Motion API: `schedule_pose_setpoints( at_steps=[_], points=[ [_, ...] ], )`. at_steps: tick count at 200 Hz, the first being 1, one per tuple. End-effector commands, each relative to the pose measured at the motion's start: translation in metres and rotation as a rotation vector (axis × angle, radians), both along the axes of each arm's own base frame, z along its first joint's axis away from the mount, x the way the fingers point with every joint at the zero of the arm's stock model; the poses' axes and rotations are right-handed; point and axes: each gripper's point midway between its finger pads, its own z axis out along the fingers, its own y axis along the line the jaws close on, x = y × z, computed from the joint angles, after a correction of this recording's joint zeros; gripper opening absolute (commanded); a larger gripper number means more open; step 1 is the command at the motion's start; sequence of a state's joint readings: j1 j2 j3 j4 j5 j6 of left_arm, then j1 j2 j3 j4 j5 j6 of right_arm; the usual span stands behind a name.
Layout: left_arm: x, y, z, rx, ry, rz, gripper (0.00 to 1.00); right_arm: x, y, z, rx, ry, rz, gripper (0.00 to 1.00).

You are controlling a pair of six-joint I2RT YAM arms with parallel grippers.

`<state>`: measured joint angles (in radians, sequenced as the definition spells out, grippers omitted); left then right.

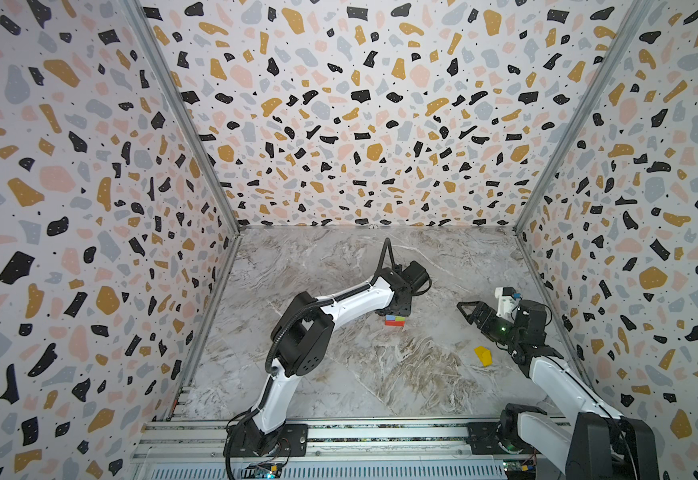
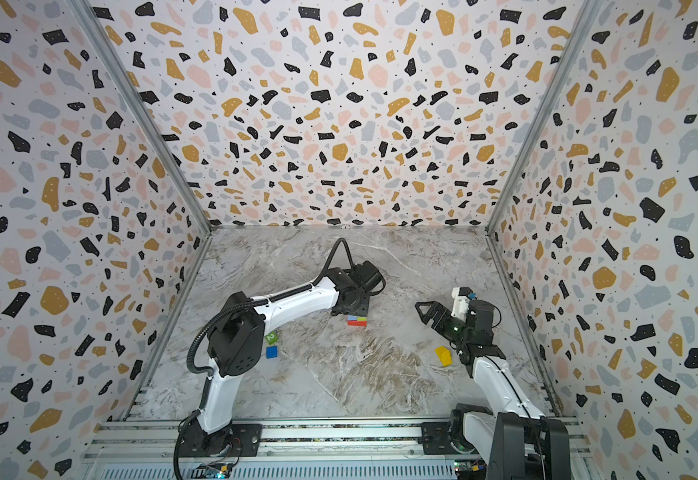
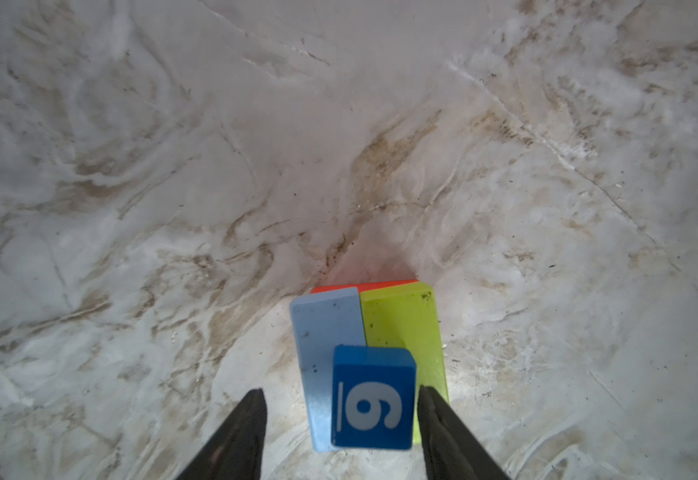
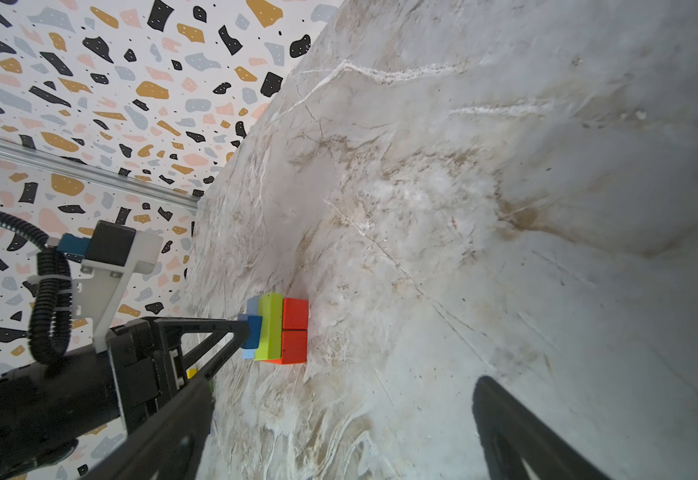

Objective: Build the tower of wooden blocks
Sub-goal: 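Lower the blue cube onto the stack top and open the left gripper, then move the left gripper down over the green '2' cube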

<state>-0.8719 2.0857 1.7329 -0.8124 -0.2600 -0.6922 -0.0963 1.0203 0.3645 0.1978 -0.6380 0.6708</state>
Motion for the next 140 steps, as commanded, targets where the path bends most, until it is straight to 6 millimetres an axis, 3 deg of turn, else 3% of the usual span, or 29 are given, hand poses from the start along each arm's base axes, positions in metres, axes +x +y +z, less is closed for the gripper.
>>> schedule_pose_setpoints(
  at_steps=[1, 41, 92, 140],
  points=[
    [0.003, 0.012, 0.047, -0.012, -0.084, -0.021, 0.61, -0.002, 0.003, 0.013, -0.012, -0.082, 0.032, 0.99],
    [-0.013, 0.045, 0.051, 0.013, -0.098, -0.002, 0.62, -0.003, 0.004, 0.016, -0.017, -0.102, 0.039, 0.99],
    [-0.026, 0.118, 0.045, -0.016, -0.116, 0.143, 0.64, -0.002, 0.006, 0.013, -0.012, -0.093, 0.053, 0.99],
    [-0.034, 0.176, 0.033, -0.037, -0.126, 0.257, 0.73, -0.001, 0.008, 0.006, -0.011, -0.074, 0.061, 0.99]
  ],
)
